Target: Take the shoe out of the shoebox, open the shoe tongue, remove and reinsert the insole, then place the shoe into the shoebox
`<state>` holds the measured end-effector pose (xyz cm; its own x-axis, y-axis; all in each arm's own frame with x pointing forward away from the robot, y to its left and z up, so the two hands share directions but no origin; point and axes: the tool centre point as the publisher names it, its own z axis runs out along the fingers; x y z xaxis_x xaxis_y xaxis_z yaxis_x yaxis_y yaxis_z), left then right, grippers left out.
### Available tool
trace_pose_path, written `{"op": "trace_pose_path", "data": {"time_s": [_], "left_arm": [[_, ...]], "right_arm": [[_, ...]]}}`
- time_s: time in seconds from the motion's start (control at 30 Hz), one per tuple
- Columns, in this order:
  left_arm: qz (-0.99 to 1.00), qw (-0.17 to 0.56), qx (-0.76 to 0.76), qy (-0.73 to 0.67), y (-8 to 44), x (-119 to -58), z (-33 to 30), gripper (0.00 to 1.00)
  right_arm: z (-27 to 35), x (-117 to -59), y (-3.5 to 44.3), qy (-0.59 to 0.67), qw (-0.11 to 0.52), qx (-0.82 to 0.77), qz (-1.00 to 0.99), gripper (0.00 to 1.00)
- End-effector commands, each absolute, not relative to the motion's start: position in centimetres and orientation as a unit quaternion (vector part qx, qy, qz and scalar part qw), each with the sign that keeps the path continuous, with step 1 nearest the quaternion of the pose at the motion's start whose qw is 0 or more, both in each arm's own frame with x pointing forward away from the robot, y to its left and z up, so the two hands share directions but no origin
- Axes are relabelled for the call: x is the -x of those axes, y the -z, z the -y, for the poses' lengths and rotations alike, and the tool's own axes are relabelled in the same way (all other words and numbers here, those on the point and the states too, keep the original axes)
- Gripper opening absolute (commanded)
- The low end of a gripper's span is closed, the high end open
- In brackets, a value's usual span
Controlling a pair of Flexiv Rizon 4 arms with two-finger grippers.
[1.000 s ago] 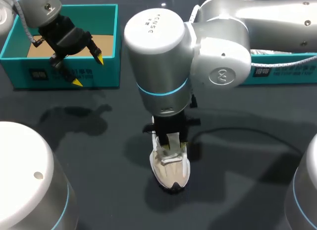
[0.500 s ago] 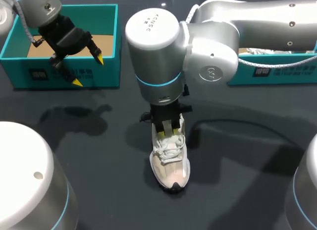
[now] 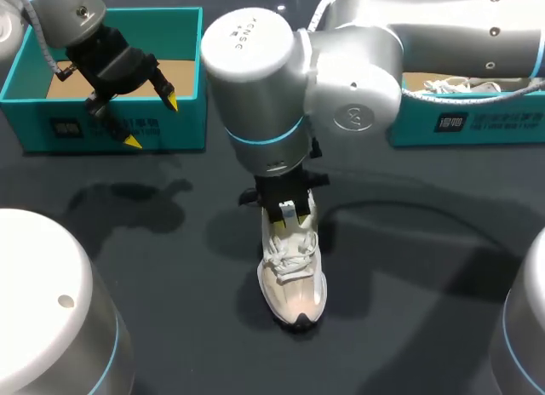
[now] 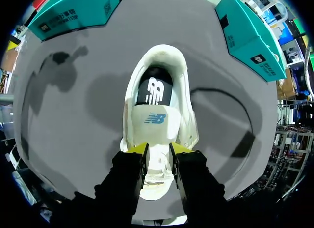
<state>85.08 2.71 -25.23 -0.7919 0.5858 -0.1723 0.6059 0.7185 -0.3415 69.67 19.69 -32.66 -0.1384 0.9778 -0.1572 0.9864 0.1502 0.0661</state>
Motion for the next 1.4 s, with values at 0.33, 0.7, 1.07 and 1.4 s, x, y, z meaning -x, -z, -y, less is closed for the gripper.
{"op": "trace_pose_path", "data": {"time_s": [0.33, 0.7, 1.07, 1.4], "left_arm": [[-0.927, 0.026, -0.322, 0.192, 25.2, -85.0, -2.7, 1.0], [-0.927, 0.026, -0.322, 0.192, 25.2, -85.0, -2.7, 1.0], [-0.927, 0.026, -0.322, 0.192, 25.2, -85.0, -2.7, 1.0], [-0.927, 0.026, -0.322, 0.192, 25.2, -85.0, -2.7, 1.0]], "right_arm": [[-18.9, -71.1, 34.3, -0.002, 0.061, -0.615, -0.786, 0.34], [-18.6, -71.7, 28.0, -0.002, 0.089, -0.394, -0.915, 1.0], [-17.9, -72.6, 26.3, -0.068, 0.055, -0.11, -0.99, 1.0], [-18.5, -75.1, 27.6, -0.046, 0.051, -0.019, -0.997, 1.0]]}}
